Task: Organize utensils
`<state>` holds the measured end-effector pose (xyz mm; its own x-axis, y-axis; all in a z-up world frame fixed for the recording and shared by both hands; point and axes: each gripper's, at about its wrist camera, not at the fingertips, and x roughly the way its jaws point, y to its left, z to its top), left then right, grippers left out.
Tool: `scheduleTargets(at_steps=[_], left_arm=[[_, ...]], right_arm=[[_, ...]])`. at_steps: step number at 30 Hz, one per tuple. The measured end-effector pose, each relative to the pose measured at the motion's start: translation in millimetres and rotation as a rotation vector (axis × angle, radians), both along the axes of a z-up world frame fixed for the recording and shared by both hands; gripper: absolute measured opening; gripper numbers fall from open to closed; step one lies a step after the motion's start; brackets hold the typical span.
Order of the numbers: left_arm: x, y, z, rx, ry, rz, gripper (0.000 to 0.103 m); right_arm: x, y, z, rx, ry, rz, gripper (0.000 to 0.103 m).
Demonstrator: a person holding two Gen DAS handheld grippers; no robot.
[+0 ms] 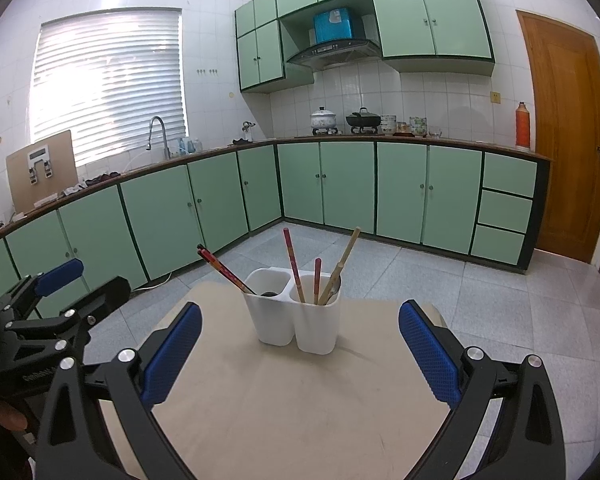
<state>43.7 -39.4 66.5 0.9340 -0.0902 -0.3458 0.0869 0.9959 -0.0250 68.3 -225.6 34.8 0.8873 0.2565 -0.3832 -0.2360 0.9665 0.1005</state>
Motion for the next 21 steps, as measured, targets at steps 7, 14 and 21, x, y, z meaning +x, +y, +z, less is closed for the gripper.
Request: scheduleTargets(at_steps=[7,14,21], left_arm=[[1.5,1.2,-2.6,-0.008,0.008,0.001,0.097],[5.2,0.9,-5.4,-0.011,0.019,-0.002,0.097],[6.1,0.5,-6.3,-0.014,0.022,0.002,0.097]], right_arm=[[2.0,1.1,-2.1,-0.005,0.008,-0.002,0.097],[4.3,3.6,-2.0,-0.009,0.012,-0.006,0.097],[4.2,4.0,-1.3,-0.009,0.013,-0.007,0.097]])
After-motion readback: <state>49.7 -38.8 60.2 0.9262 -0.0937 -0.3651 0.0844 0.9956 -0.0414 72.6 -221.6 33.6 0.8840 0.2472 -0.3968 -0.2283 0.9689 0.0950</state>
